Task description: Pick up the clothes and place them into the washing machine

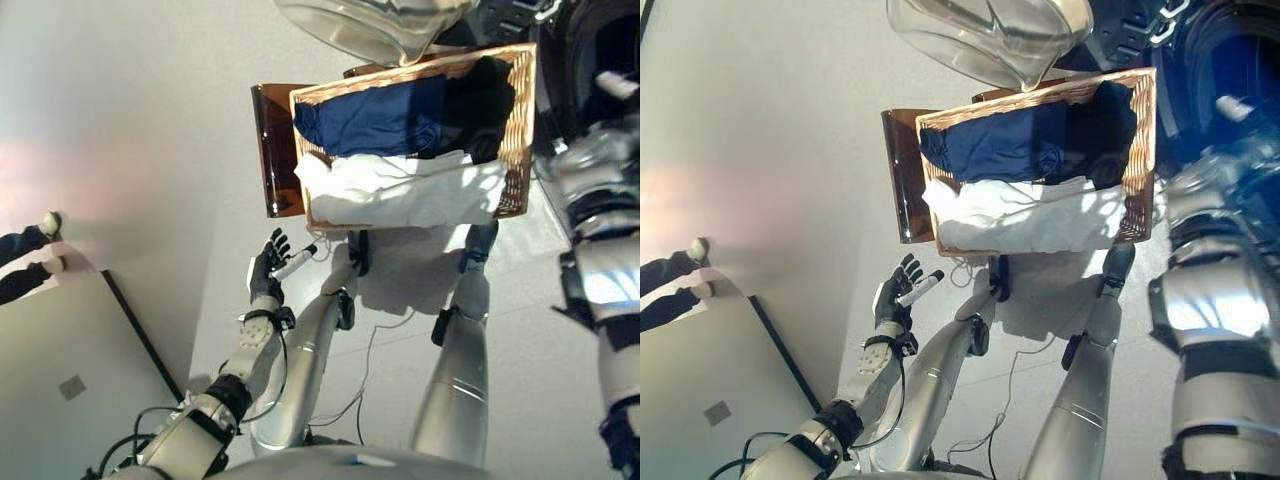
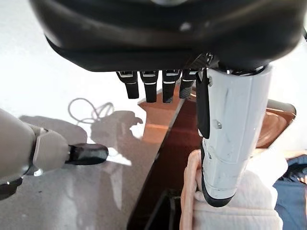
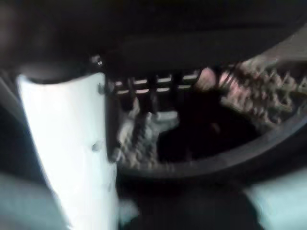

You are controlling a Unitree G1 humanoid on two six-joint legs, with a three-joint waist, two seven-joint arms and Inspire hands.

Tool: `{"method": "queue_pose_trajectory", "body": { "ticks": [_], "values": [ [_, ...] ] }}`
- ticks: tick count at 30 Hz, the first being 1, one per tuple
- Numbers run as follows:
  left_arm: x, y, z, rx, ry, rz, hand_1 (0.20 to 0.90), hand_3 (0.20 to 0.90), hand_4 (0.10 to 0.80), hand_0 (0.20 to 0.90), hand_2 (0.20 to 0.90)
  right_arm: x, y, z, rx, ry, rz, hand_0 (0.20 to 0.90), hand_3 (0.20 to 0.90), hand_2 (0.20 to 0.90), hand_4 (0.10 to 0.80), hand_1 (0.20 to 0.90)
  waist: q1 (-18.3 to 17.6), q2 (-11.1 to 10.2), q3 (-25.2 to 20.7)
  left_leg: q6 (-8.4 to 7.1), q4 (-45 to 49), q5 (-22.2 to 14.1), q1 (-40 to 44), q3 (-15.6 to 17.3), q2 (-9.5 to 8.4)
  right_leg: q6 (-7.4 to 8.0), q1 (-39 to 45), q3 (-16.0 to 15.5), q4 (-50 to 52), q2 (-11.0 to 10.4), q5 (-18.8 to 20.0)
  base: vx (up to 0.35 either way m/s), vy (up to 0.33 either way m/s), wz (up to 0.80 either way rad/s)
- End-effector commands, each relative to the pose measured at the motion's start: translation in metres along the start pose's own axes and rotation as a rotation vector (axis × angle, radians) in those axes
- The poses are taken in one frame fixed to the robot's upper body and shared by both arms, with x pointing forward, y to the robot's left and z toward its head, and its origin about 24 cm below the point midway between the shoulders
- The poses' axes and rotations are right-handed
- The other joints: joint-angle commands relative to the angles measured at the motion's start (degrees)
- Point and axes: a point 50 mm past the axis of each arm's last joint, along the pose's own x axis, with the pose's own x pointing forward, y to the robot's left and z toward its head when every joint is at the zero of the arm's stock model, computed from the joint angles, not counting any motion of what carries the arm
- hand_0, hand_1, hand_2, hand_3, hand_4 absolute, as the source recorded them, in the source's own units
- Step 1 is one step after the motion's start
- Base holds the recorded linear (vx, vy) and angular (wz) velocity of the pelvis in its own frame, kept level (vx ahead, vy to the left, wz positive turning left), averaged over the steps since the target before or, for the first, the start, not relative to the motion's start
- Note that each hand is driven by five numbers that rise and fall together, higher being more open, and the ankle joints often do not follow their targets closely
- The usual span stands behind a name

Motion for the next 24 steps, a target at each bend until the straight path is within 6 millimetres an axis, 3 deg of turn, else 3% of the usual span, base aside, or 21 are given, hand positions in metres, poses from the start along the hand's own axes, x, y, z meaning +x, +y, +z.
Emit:
{"method": "queue_pose_trajectory", "body": {
  "ticks": [1,8,11,16,24],
  "values": [
    [0.007,0.021,0.016,0.018,-0.097,0.097,0.900,0.900,0.800,0.900,0.900,0.019,-0.025,0.023,0.051,-0.175,-0.170,0.900,0.900,0.900,0.800,0.900,3.23,2.22,-0.27,-5.43,-16.20,7.51,6.69,-2.67,0.45,0.24,0.95,-1.44,7.70,1.61,-9.40,0.000,0.000,0.00],
    [0.007,0.032,0.006,0.055,-0.048,0.152,0.900,0.900,0.800,0.900,0.900,-0.012,0.003,0.017,0.090,-0.263,0.029,0.900,0.900,0.900,0.800,0.900,1.50,-0.57,0.47,-5.86,-16.22,7.61,8.07,-2.82,1.02,-0.01,3.53,-2.59,6.87,2.16,-9.00,0.004,-0.005,0.00],
    [0.008,0.044,-0.002,0.084,0.004,0.215,0.900,0.900,0.800,0.900,0.900,-0.038,0.021,0.020,0.062,-0.373,0.143,0.900,0.900,0.900,0.800,0.900,-0.08,-3.57,0.78,-6.29,-17.18,7.96,9.26,-2.93,1.62,0.03,6.22,-3.84,4.38,2.81,-8.16,0.042,-0.047,0.04],
    [0.008,0.049,-0.006,0.116,0.026,0.249,0.900,0.900,0.800,0.900,0.900,-0.060,0.030,0.027,0.034,-0.497,0.171,0.900,0.900,0.900,0.800,0.900,-1.20,-6.22,0.66,-6.64,-18.08,8.40,10.06,-3.24,2.37,0.03,8.12,-4.66,2.28,3.62,-7.18,0.024,-0.030,-0.02],
    [0.005,0.056,-0.014,0.144,0.066,0.281,0.900,0.900,0.800,0.900,0.900,-0.085,0.041,0.045,-0.155,-0.810,0.228,0.900,0.900,0.900,0.800,0.900,-2.03,-10.15,0.72,-7.32,-18.79,8.52,12.38,-4.22,3.36,-0.07,12.38,-6.20,-0.34,4.79,-6.48,0.027,-0.035,-0.03]
  ]
}}
